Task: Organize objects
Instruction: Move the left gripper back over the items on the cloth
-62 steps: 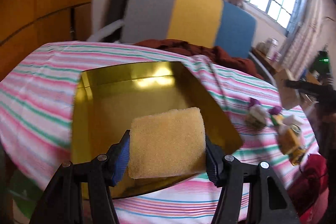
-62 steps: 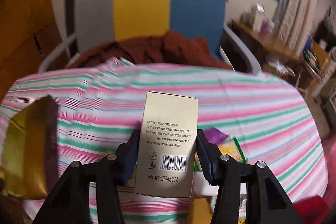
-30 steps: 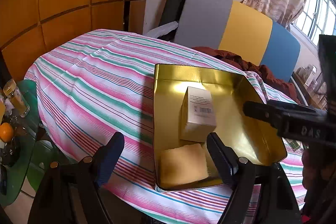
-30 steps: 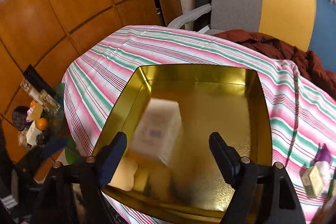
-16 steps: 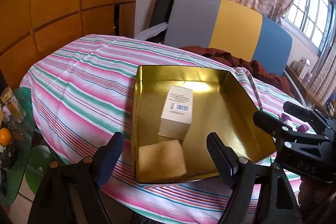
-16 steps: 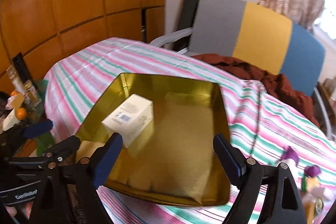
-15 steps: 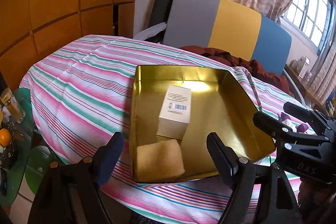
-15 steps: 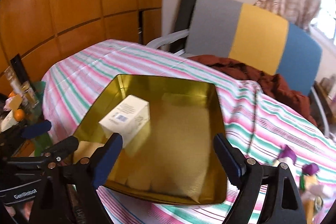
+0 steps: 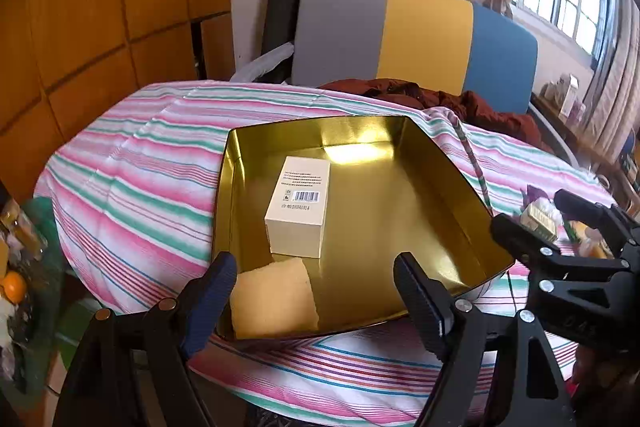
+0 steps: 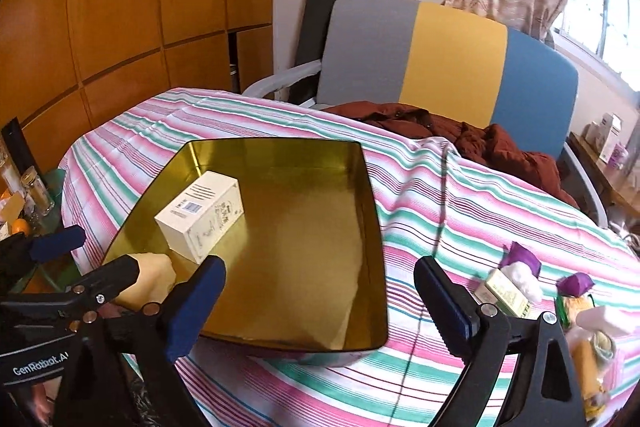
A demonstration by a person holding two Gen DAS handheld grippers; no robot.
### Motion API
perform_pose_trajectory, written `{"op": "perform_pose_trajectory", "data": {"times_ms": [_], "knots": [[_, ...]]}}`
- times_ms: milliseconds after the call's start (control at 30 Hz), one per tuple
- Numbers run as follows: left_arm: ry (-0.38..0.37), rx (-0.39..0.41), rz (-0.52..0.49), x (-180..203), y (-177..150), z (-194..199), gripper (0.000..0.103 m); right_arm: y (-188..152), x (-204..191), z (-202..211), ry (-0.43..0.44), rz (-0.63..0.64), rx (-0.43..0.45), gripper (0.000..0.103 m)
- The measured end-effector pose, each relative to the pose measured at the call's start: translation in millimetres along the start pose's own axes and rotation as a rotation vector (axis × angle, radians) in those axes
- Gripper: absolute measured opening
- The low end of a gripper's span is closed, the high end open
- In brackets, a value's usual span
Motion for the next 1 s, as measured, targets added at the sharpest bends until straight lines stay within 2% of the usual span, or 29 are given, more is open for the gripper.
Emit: {"op": "perform_pose_trajectory", "data": {"times_ms": [233,700,833,1000], "knots": [[-0.016,0.000,-0.056,18,7,-3,0.082,-13,32,-2,-0.048,-0.043,-0.019,0.098],[-0.082,-0.027,-0.214,75,17,-23,0.082,-41,123,-17,-0.189,-0.116,-0.087,0.100],[-0.128,-0.046,-0.239,91,17,-30,0.082,-35,153,-19,-0.221,-0.133,-0.084,0.101],[-0.242,-0.072,-0.253,117,18,-37,0.082,-23,209,-27,-0.264,-0.201,-0.083,0.102]]}}
Point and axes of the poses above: each gripper's, at about its wrist camera, not at the fingertips, and z roughly against the way its jaws point, x to its right, y to its top, the point moved 5 cm from there along -z, roughly the way its jaws point, and after that the axes turned 15 degrees about -y, right-handed, at the moved point
